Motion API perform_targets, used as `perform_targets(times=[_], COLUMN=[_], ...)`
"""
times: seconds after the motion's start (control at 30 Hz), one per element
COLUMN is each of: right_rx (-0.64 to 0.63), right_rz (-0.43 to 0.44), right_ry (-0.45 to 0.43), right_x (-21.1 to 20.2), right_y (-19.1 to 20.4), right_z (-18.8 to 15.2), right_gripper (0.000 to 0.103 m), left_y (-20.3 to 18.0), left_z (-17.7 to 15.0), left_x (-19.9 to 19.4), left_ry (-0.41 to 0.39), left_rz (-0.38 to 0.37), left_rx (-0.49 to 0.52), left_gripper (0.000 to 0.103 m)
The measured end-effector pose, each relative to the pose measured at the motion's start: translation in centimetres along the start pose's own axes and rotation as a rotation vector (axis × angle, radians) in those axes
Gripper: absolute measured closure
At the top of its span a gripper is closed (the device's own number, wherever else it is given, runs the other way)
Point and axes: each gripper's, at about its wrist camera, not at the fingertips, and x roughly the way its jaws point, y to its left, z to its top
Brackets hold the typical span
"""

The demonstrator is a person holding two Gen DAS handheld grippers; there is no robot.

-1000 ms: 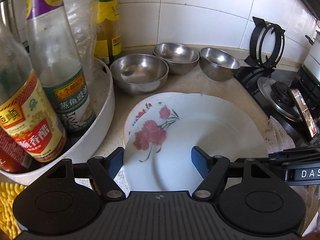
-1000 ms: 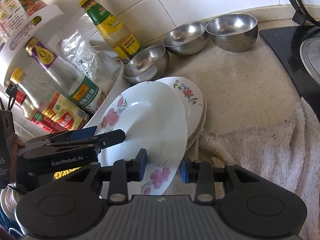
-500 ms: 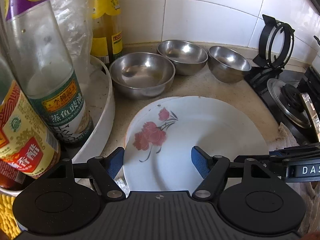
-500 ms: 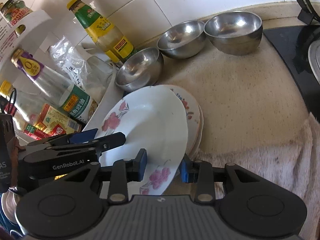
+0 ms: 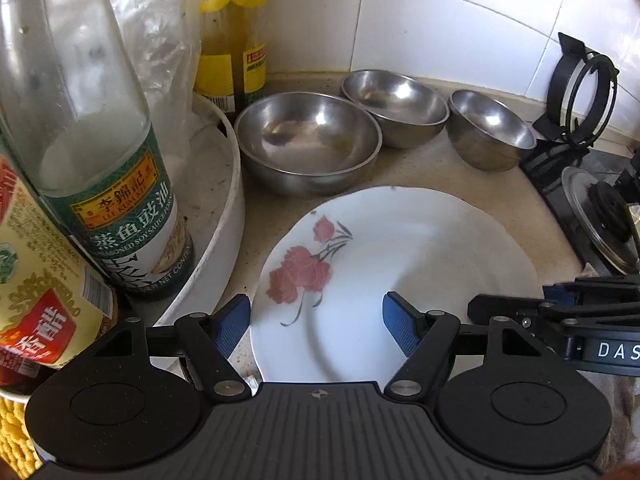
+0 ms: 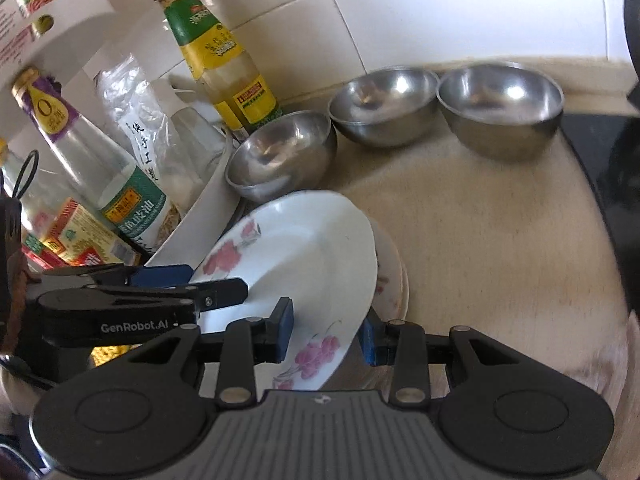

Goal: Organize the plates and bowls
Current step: 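Open the right gripper to release the plate on the stack, then move the right gripper toward the stainless steel bowls by the wall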

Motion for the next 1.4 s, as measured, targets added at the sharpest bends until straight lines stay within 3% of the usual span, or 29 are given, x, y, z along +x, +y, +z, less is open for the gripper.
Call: perform_targets(times=[0.07,0.17,0.37,0.73,0.87,1.03,1.27,1.4], right_rx=[-0.016,-0.081,-0.055,-0.047,-0.046,-0.097,-0.084,-0.121], right_rz=[-0.008,-0.069,-0.109,-0.089,-0.111,-0.149,-0.235,-0.226], right_ry=[-0.008,-0.027,-0.055,-0.063,-0.089,-0.051,0.024,0.021], right_x=[0.1,-0.3,-1.1,-2.6,-4.0,-5.3,-6.8,-6.5], right_y=[-0.1,0.0,-1.6,-1.0,-0.9,-1.7,-6.9,-8.1], right_z=[0.2,0.4,1.5,2.0,3.7,7.2,11.9,14.7], right_gripper=[0.048,0.048,0.047,0.047,0.047,0.047,0.047,0.047], left_y=[-0.3,-0.2,0.2,-2.0,-2.9,-4.0,-6.1,-6.2], left_z=[0.1,0.0,-0.3,-0.6,-0.2,1.4,3.2,4.0], left_x=[-0.1,-0.6,-1.0,-3.7,-4.4,-5.0,-4.3,-3.1], left_ry=[-0.025,-0.035,-0.029,-0.076,-0.087,-0.124,-0.132,-0.117], left_rz=[0.007,-0.003,0.011,0.034,0.036,0.02,-0.019,0.017], left_rx=[0.027,0.03,0.025,0.065,0.07,0.076,0.047,0.016], left_gripper=[0.032,0.031,0.03,0.026,0.025,0.026,0.02,0.018])
